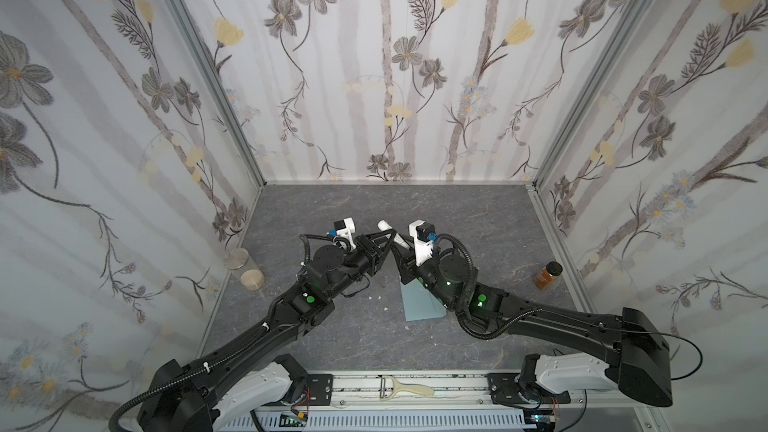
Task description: Place the letter into the envelope and seal it
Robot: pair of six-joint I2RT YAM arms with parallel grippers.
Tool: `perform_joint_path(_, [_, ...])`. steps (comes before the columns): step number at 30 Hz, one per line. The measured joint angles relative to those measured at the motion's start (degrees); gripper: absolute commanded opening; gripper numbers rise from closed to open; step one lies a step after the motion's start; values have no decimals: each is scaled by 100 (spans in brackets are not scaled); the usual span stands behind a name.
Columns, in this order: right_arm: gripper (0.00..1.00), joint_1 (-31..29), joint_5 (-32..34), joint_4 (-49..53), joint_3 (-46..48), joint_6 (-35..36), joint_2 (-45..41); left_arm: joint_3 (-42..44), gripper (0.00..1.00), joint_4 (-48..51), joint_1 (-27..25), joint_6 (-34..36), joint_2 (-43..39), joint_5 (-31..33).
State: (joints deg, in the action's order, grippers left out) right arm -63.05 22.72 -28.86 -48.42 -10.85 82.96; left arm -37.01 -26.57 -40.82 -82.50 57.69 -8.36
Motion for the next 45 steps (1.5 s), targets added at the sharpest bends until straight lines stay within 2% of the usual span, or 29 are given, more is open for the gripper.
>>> perform_joint_path(6, [29, -31, 31, -2, 0, -2, -9, 9, 0, -17, -2, 0, -2, -4])
perform_joint_path(8, [21, -33, 31, -2, 0, 0, -11, 9, 0, -20, -2, -2, -2, -4])
perform_joint_path(11, [3, -48, 46, -2, 0, -2, -11, 11, 0, -20, -2, -2, -2, 13])
perform_joint_path(12, [0, -48, 37, -2, 0, 0, -11, 15, 0, -20, 0, -4, -2, 22])
perform_joint_path(19, [0, -59, 24, 79, -13, -4, -50, 52, 0, -63, -2, 17, -24, 20])
perform_joint_path(21, [0, -59, 9, 146, -11, -24, -107, 52, 8, -81, -9, 122, -26, 22])
perform_joint_path(23, [0, -61, -9, 254, -11, -79, -181, 46, 25, -94, -22, 221, -26, 15])
perform_joint_path(27, [0, -46, -105, 527, -11, -264, -402, -131, 34, 133, -33, 592, -26, 9])
perform_joint_path(35, [0, 125, -188, 1237, -46, -837, -942, -807, 38, 1182, -22, 1700, -155, 658])
perform_joint_path(45, [0, 623, -833, 2422, -111, -1690, -1624, -905, 36, 2184, -4, 2732, -498, 1298])
